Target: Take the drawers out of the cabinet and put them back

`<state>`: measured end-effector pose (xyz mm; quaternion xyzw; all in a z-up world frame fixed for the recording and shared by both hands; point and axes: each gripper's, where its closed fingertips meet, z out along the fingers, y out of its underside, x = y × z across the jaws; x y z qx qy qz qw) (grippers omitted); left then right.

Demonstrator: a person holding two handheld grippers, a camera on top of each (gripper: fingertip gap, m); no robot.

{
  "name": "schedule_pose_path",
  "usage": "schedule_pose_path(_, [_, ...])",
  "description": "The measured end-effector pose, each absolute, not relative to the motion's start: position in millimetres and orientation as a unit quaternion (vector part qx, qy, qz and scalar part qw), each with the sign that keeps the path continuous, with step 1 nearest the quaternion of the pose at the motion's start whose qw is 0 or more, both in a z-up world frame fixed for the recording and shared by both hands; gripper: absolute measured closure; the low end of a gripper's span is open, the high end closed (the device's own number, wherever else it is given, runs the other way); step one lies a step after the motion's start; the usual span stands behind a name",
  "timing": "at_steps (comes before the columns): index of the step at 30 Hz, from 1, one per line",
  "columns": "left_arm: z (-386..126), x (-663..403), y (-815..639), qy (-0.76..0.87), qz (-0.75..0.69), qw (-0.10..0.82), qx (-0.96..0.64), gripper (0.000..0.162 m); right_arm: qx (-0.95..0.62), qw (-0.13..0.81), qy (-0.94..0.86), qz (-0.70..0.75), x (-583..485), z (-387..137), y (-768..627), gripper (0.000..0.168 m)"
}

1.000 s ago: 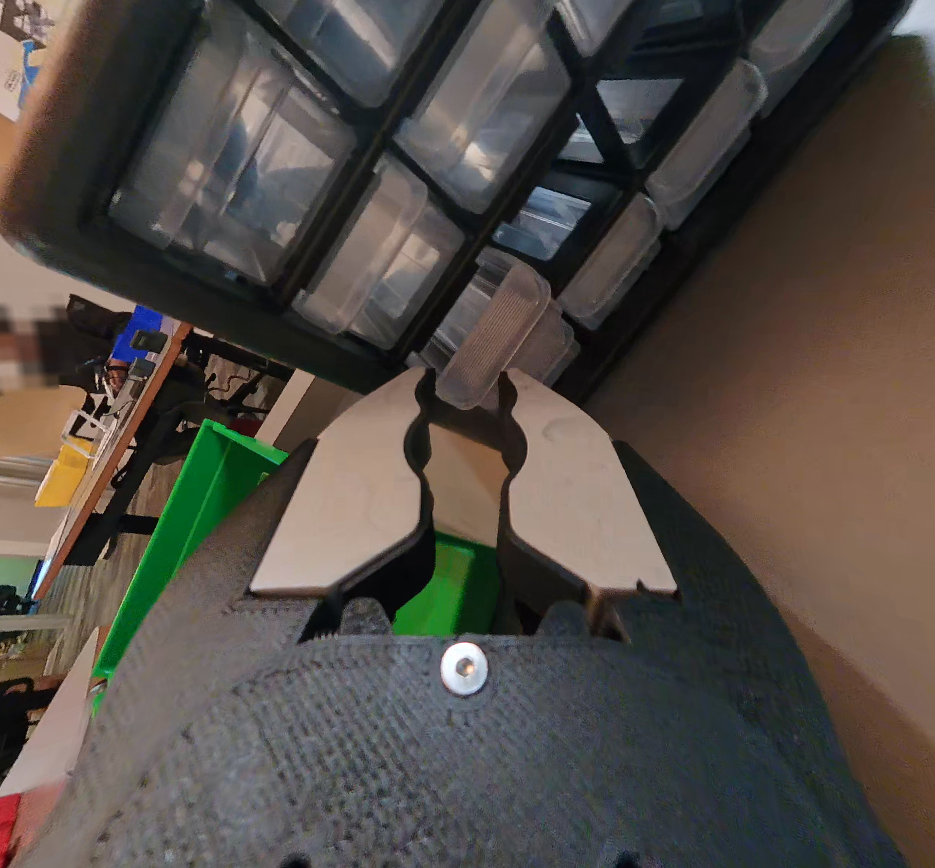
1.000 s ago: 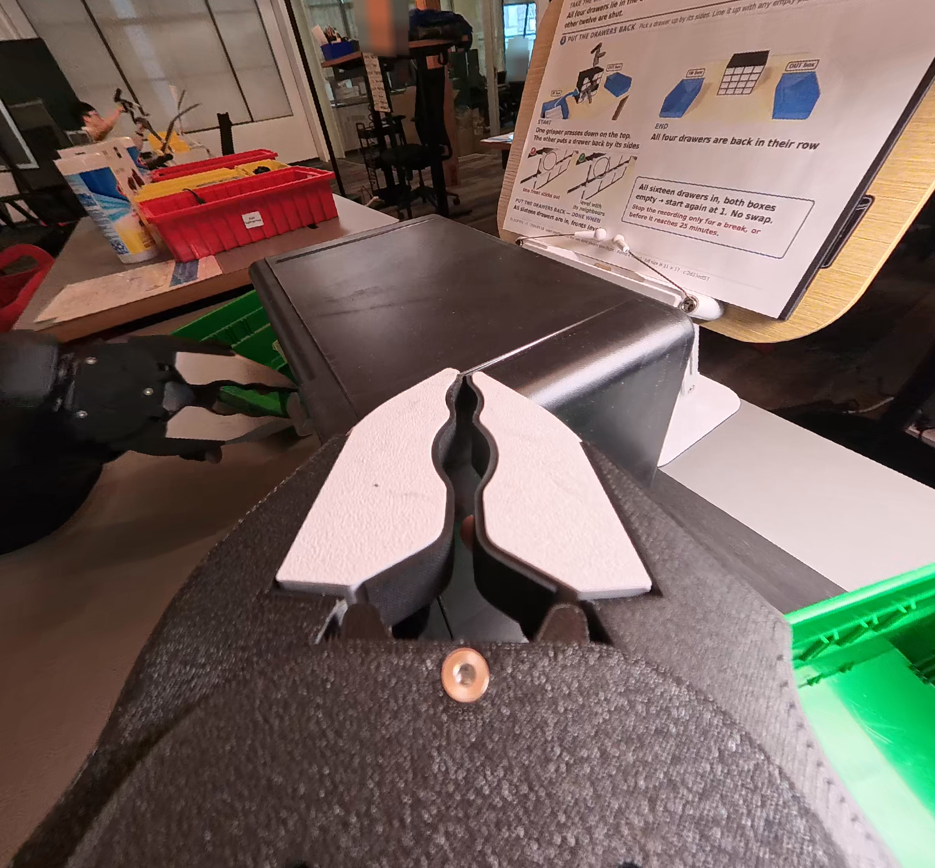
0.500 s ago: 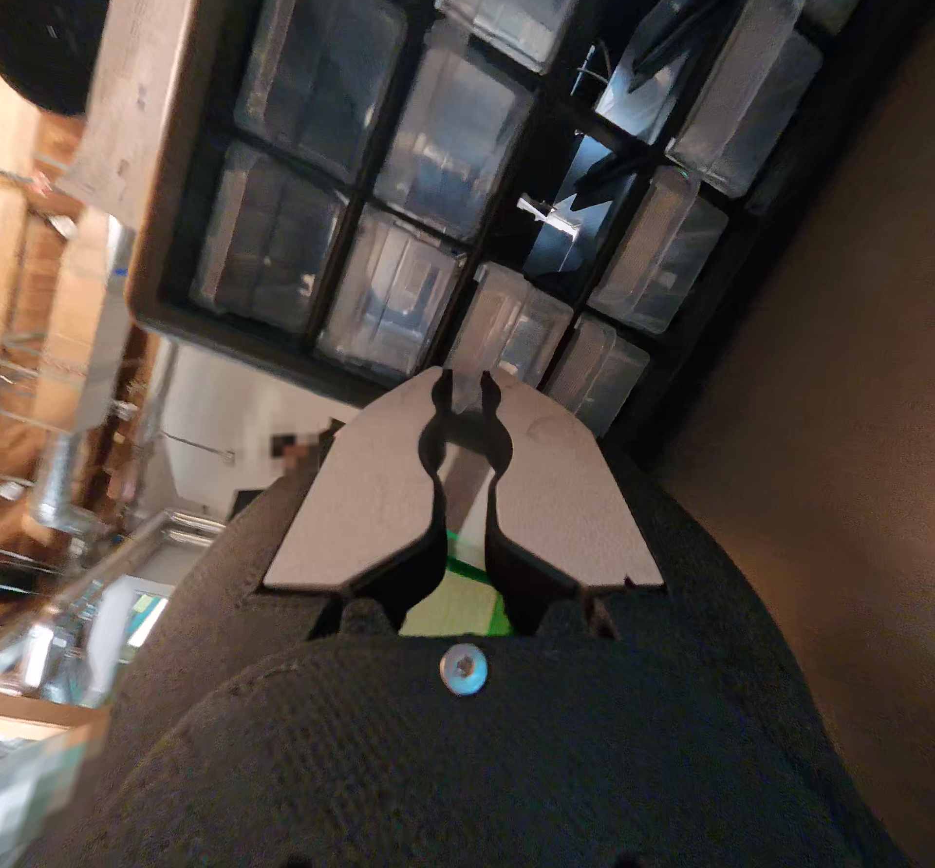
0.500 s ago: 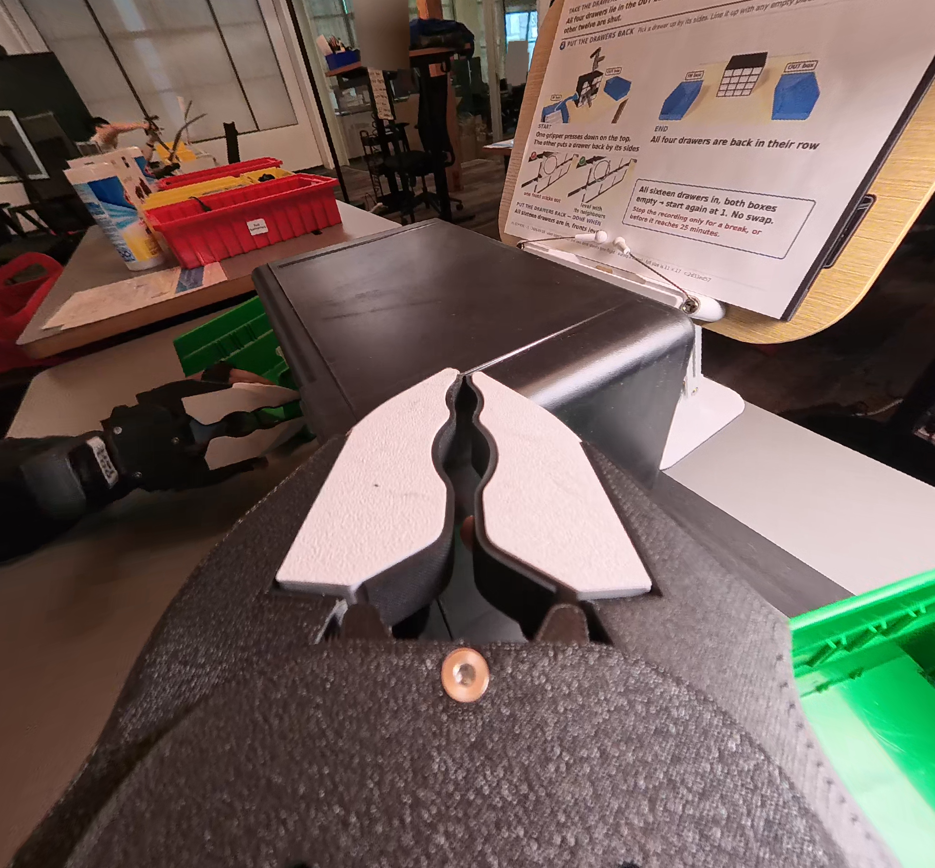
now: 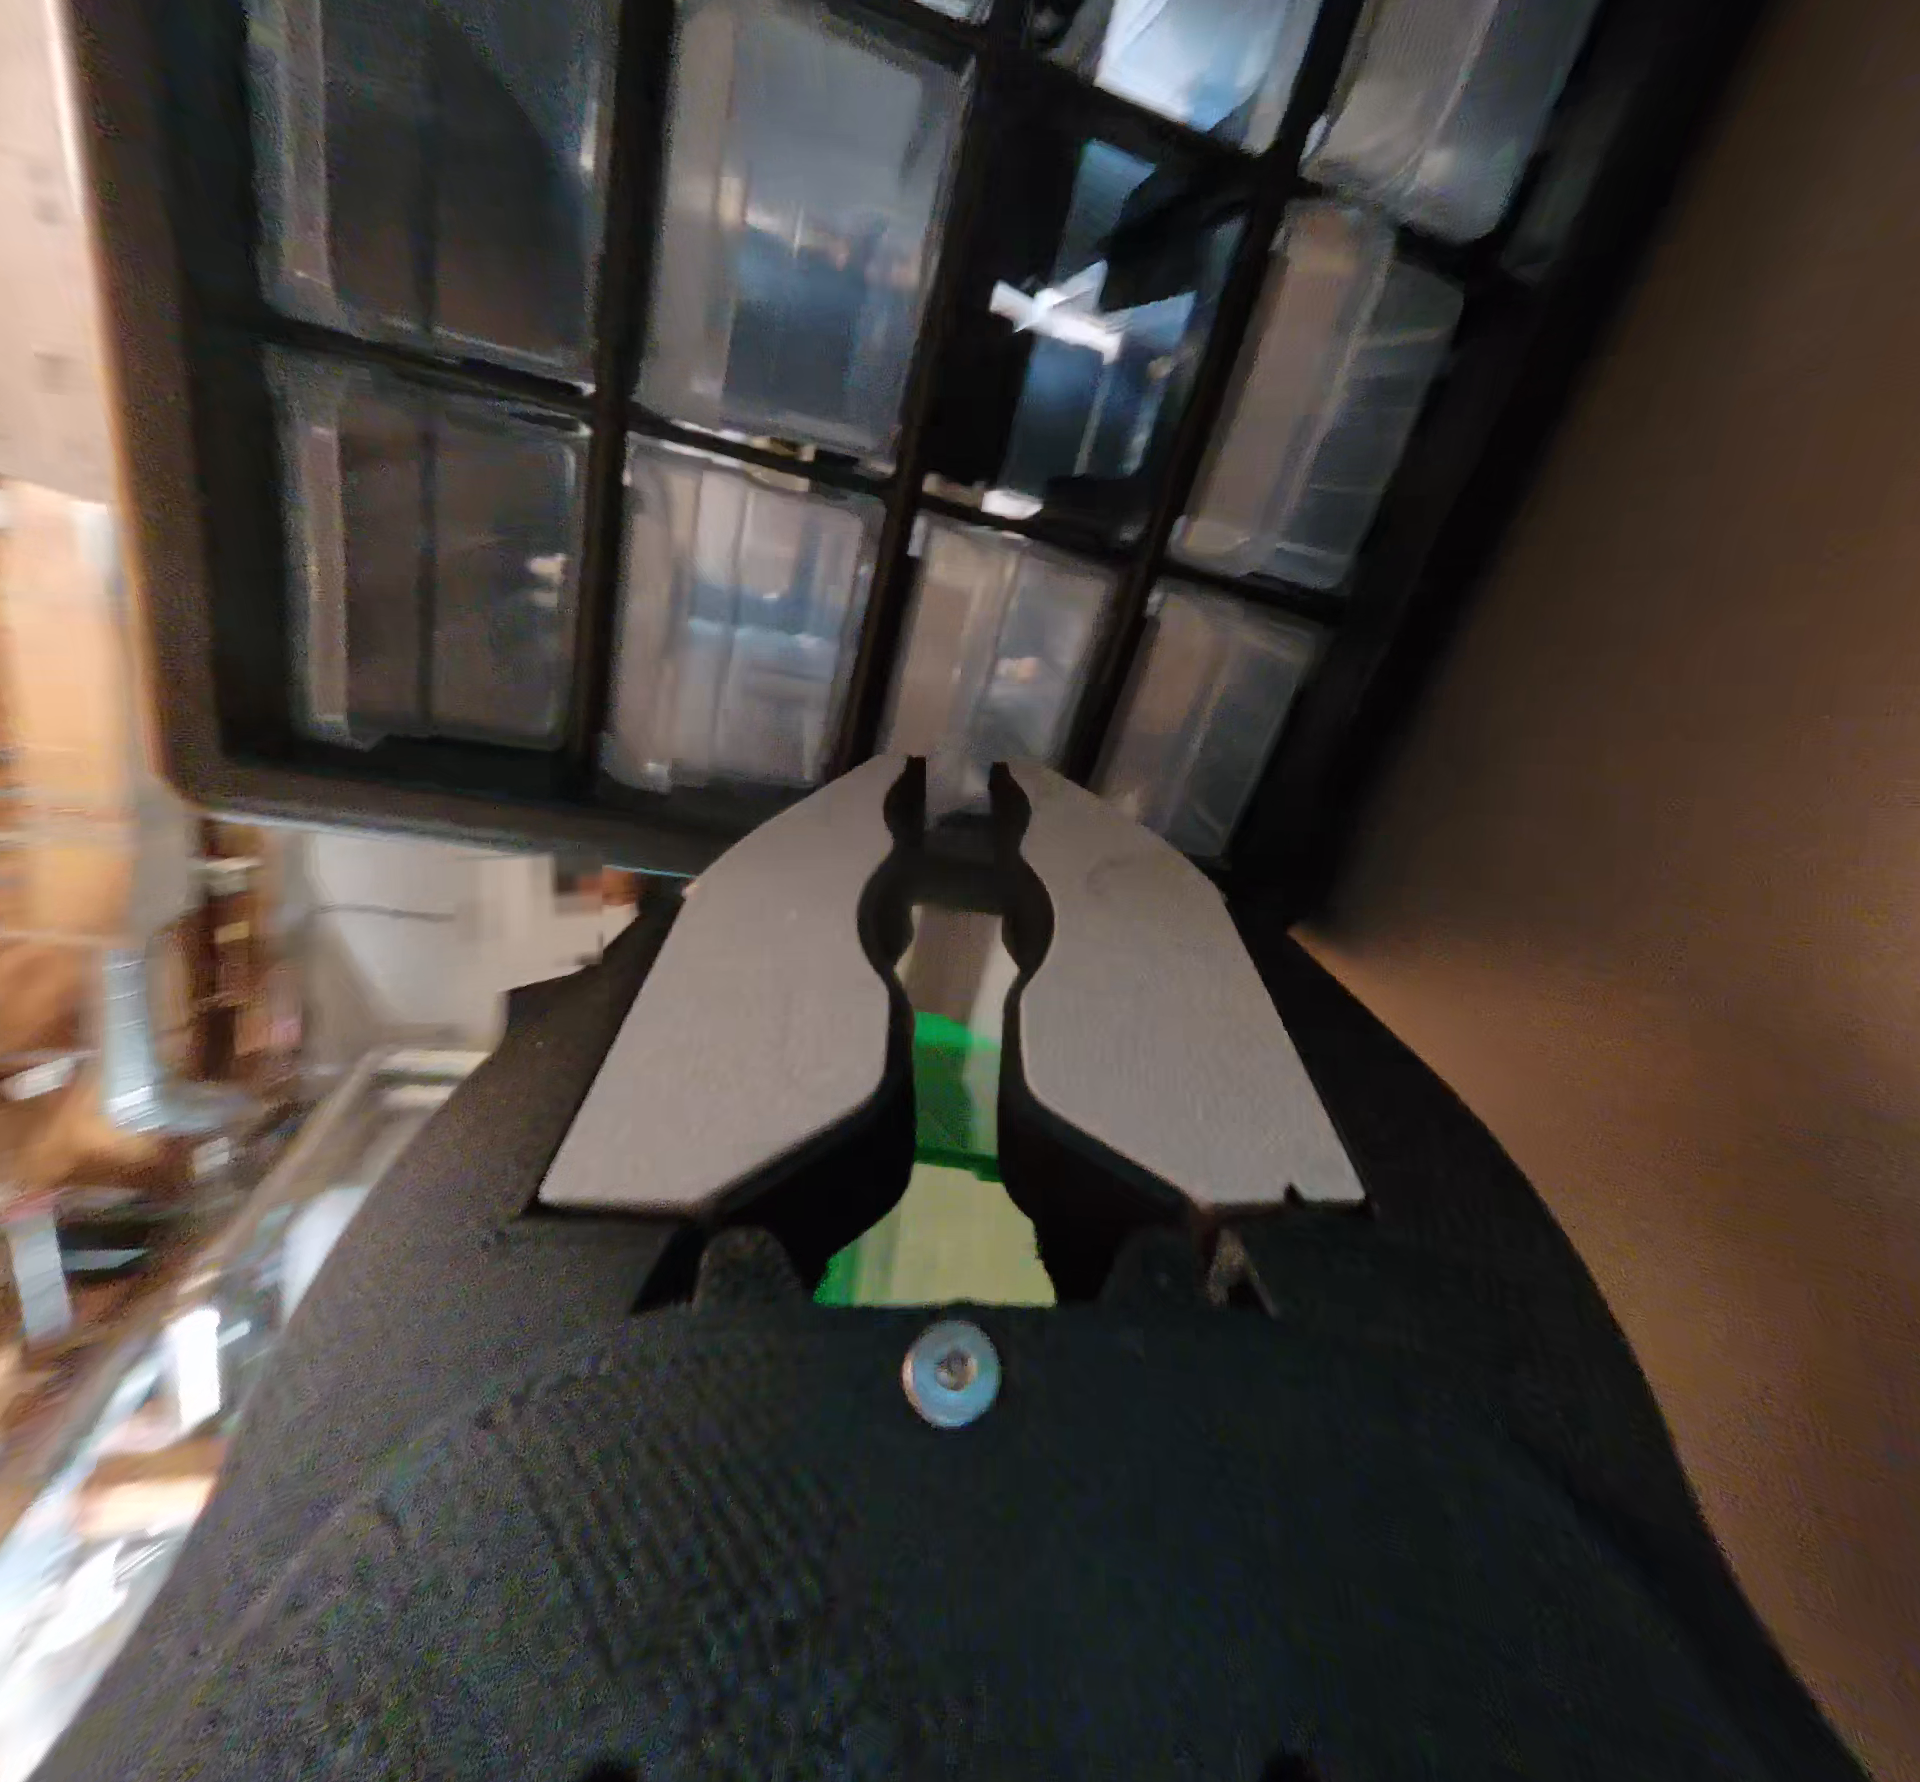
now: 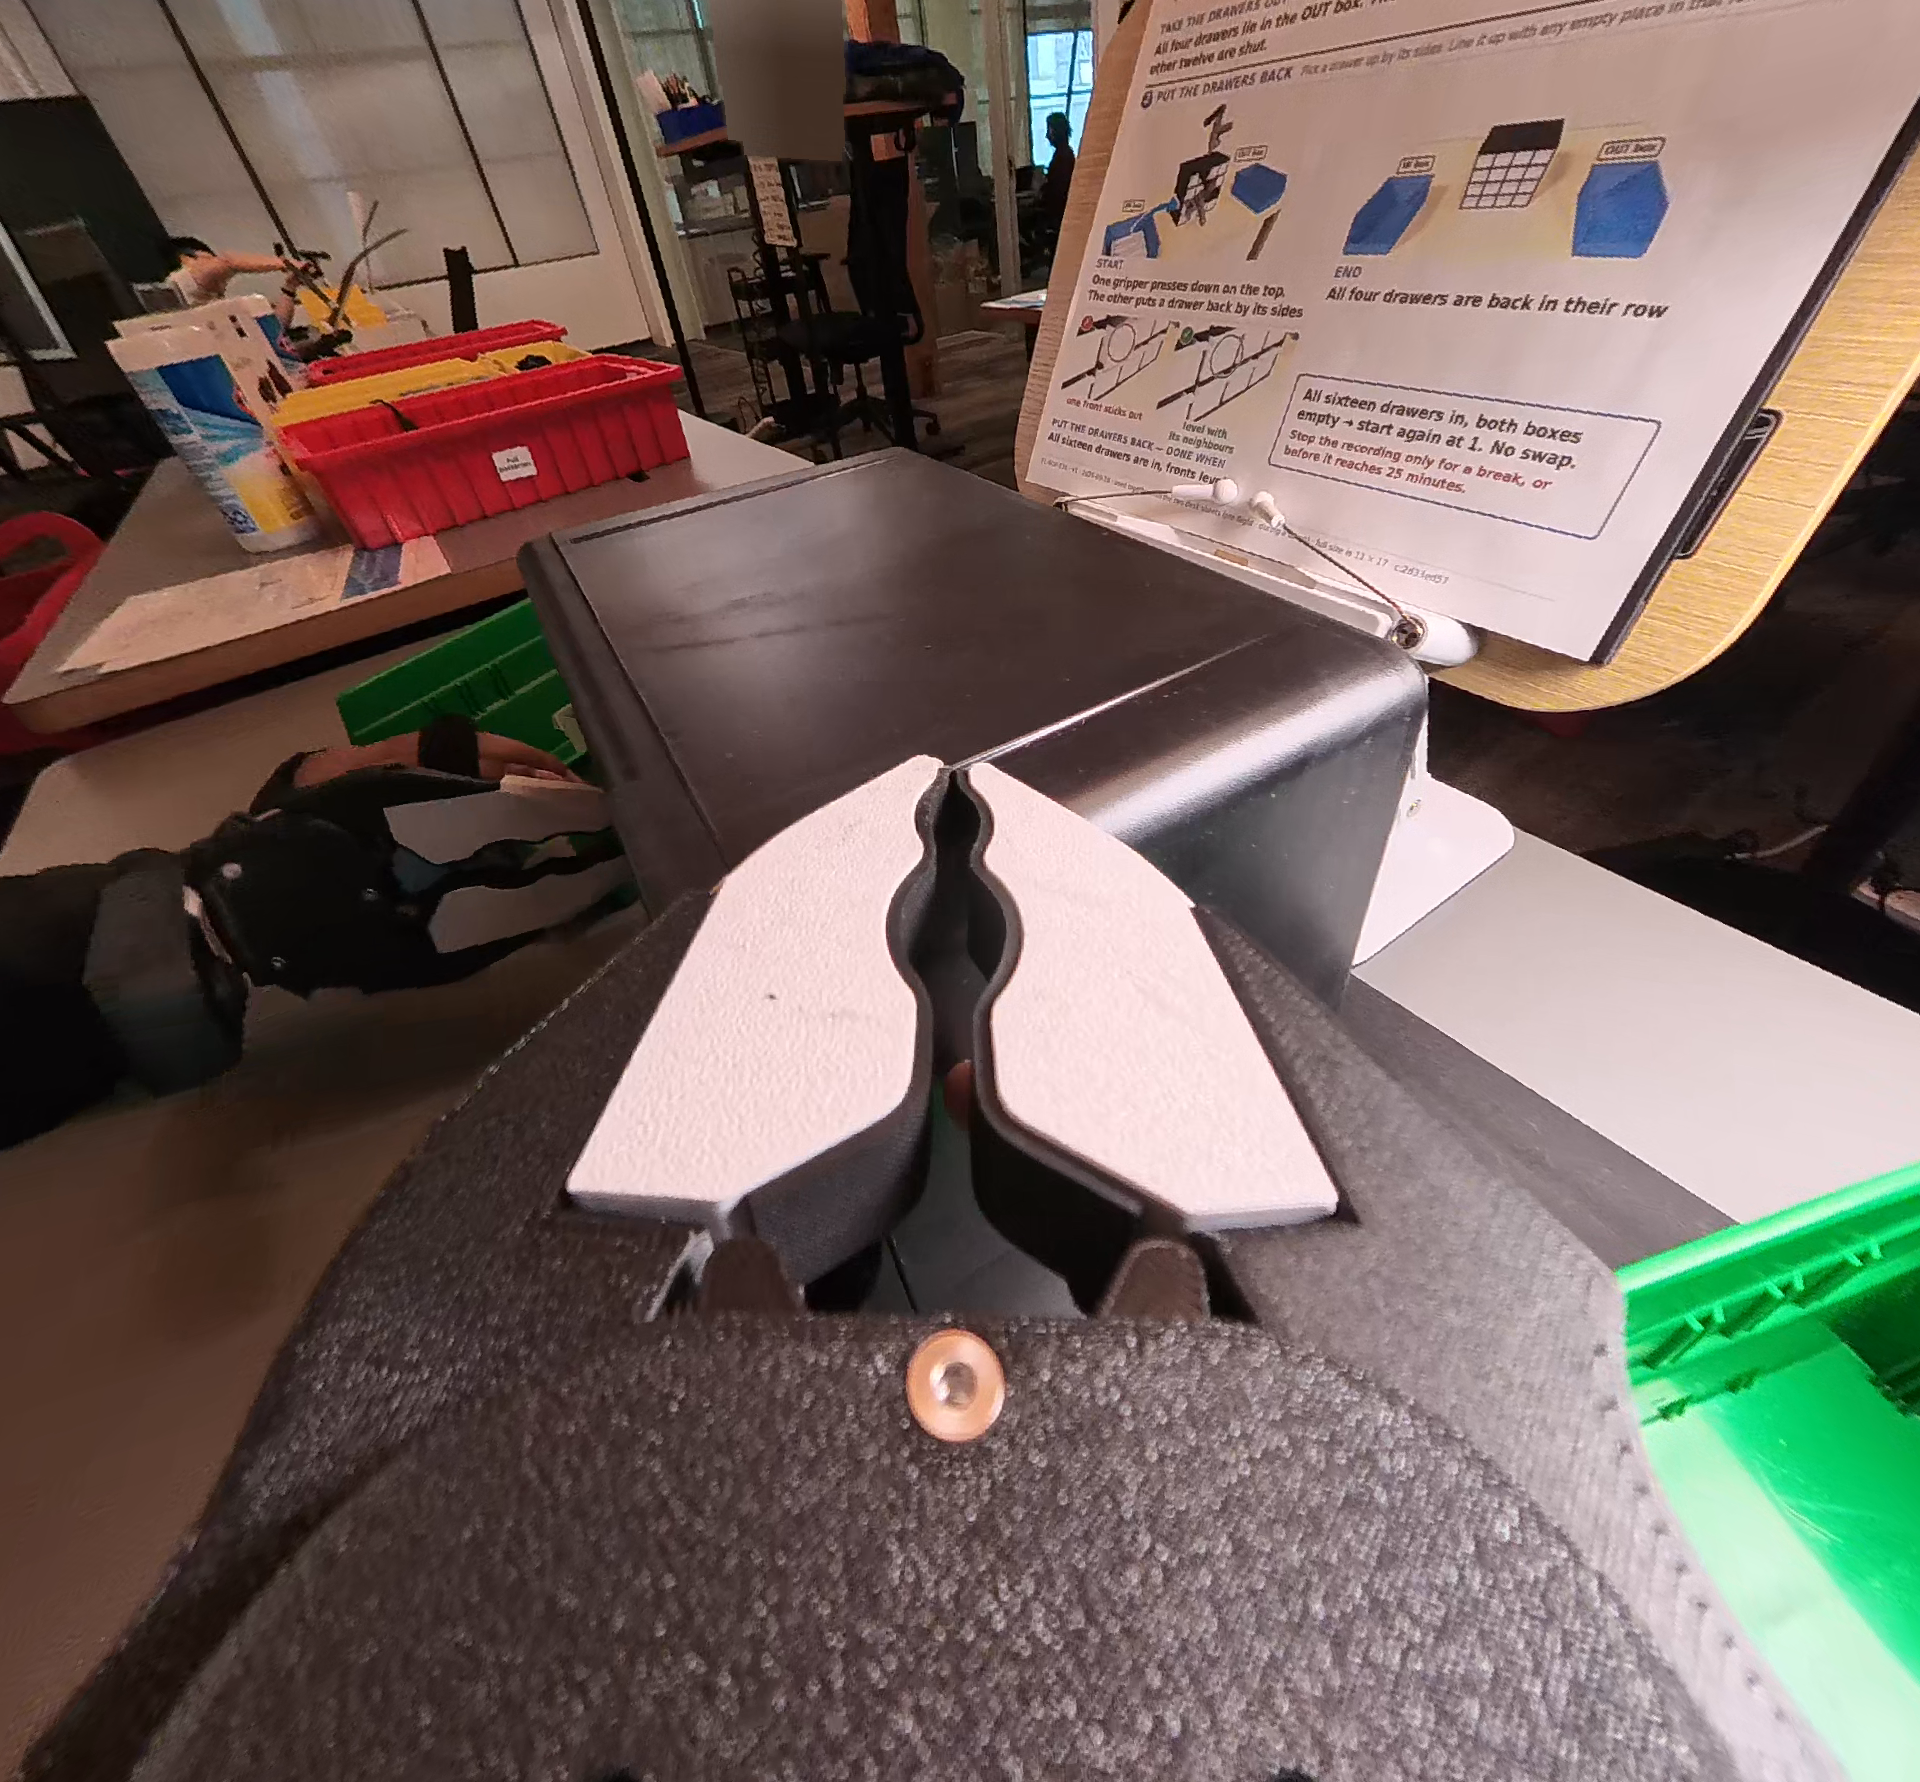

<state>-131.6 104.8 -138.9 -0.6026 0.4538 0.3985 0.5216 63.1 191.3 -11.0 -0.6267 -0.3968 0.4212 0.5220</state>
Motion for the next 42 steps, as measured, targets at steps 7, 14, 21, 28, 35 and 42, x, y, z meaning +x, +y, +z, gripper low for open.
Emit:
schedule_pose_path(7, [-83, -152, 74, 0.371, 0.182, 0.623, -0.664, 0.160, -0.637, 0.519, -0.404, 0.402, 63, -12, 192, 0.168])
schedule_pose_path(14, [-84, -285, 75, 0.278, 0.145, 0.457, -0.833, 0.150, -0.645, 0.511, -0.404, 0.399, 63, -12, 191, 0.168])
schedule_pose_path(21, [-163, -368, 51, 0.428, 0.204, 0.104, -0.874, 0.131, -0.644, 0.510, -0.402, 0.403, 63, -12, 191, 0.168])
schedule_pose_path(28, [-181, -394, 33, 0.580, 0.260, -0.104, -0.764, 0.124, -0.639, 0.504, -0.399, 0.422, 63, -12, 191, 0.168])
schedule_pose_path(35, [-198, -412, 49, 0.705, 0.325, -0.190, -0.601, 0.118, -0.637, 0.503, -0.401, 0.424, 64, -12, 190, 0.168])
schedule_pose_path(42, [-215, -408, 43, 0.755, 0.270, -0.183, -0.569, 0.130, -0.632, 0.499, -0.405, 0.432, 65, -12, 189, 0.168])
